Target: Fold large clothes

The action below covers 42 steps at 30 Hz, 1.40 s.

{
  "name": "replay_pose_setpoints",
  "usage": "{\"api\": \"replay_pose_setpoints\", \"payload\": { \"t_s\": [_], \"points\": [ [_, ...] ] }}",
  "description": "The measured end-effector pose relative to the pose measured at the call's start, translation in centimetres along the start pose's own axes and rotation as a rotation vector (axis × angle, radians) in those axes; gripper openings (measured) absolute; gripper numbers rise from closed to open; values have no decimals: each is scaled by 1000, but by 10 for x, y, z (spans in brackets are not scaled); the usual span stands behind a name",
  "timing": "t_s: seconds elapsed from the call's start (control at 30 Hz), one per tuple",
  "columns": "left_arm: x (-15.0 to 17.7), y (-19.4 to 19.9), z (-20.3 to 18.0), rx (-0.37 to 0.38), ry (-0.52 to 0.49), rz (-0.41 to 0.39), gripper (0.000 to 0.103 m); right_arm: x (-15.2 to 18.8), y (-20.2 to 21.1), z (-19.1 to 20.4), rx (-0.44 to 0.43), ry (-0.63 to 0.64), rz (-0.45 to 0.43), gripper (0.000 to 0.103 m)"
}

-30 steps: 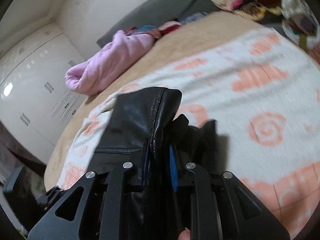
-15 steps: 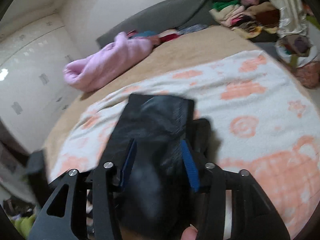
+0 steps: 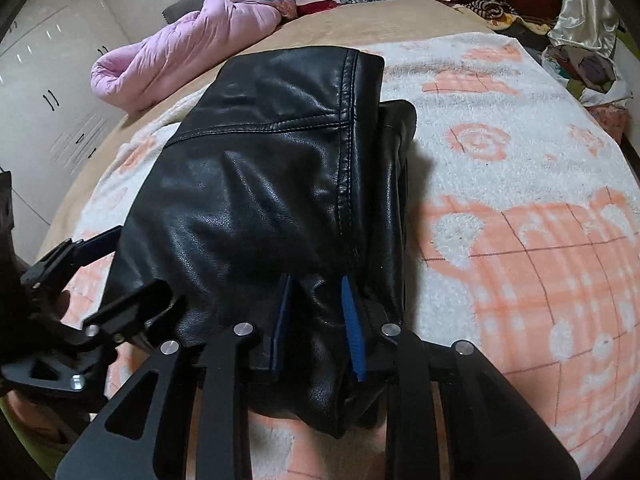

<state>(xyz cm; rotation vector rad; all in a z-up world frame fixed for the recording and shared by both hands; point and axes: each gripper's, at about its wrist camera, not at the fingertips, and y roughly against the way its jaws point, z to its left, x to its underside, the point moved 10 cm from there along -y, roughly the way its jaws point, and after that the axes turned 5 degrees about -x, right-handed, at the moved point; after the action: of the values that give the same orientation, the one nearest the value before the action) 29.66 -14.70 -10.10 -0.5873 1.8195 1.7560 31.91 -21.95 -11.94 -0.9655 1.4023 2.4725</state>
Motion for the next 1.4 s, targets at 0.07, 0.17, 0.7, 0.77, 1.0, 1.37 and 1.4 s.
{"api": "replay_pose_setpoints", "payload": {
  "t_s": [0.07, 0.17, 0.7, 0.77, 1.0, 1.37, 1.4],
  "points": [
    [1, 1, 2, 3, 6, 6, 93, -1, 5, 2, -7, -10, -19, 24],
    [3, 3, 7, 10, 17, 24, 93, -1, 15, 4, -16, -16, -53, 31],
    [13, 40, 12, 90, 83, 3, 94, 12, 85, 20, 14, 7, -258, 92],
    [17, 46, 9, 96, 82, -8, 94, 19, 93, 22, 26, 4, -275, 96],
    [40, 65, 7, 124, 105, -31, 94, 48, 106, 32, 76, 49, -279, 99],
    [61, 78, 11, 107, 130, -21, 94, 74, 104, 36, 125, 76, -245, 99],
    [64, 79, 12, 106, 129, -23, 94, 75, 106, 38, 126, 80, -249, 99]
  ]
}}
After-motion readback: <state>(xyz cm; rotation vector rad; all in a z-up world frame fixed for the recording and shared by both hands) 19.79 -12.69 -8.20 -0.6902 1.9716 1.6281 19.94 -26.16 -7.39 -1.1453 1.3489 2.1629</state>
